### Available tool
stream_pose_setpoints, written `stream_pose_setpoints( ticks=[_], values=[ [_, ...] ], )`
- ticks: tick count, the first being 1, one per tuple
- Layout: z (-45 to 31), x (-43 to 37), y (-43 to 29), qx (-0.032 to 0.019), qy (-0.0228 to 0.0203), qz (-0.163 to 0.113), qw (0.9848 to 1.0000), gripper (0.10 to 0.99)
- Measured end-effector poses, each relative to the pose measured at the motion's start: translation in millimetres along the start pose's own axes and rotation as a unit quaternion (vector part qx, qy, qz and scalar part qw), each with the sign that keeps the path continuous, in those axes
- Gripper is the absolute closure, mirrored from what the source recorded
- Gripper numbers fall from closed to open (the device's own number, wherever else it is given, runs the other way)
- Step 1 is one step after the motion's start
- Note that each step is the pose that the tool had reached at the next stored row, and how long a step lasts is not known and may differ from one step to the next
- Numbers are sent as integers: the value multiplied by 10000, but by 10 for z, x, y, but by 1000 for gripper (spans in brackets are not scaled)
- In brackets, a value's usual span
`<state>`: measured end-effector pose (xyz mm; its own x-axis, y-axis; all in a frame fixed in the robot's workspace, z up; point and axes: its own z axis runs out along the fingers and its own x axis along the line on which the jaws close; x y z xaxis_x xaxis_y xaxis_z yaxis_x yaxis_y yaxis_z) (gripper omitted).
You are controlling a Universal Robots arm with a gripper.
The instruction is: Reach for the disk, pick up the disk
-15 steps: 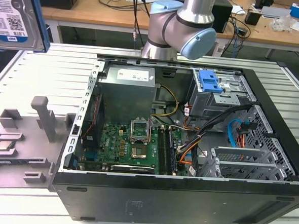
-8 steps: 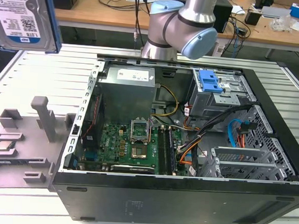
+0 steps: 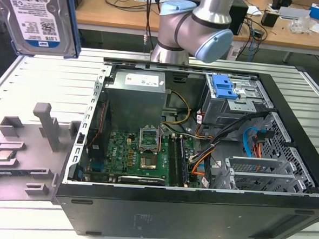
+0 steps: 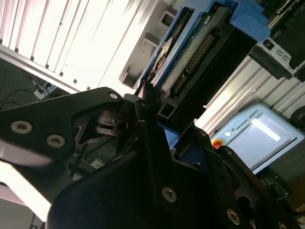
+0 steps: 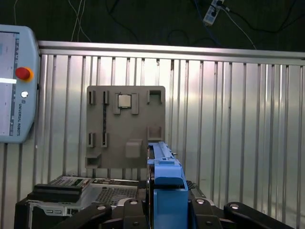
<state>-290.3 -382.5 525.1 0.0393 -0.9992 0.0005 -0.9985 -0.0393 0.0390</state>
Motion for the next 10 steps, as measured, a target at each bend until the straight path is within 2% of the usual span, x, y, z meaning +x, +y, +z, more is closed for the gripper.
stream_pose_setpoints(
  ticks=[7, 9, 10],
  values=[
    [-9, 8, -241, -1, 0, 0, 10000, 722],
    [-13, 12, -345, -1, 0, 1, 10000, 722],
    [-15, 13, -375, -1, 0, 1, 10000, 722]
  ],
)
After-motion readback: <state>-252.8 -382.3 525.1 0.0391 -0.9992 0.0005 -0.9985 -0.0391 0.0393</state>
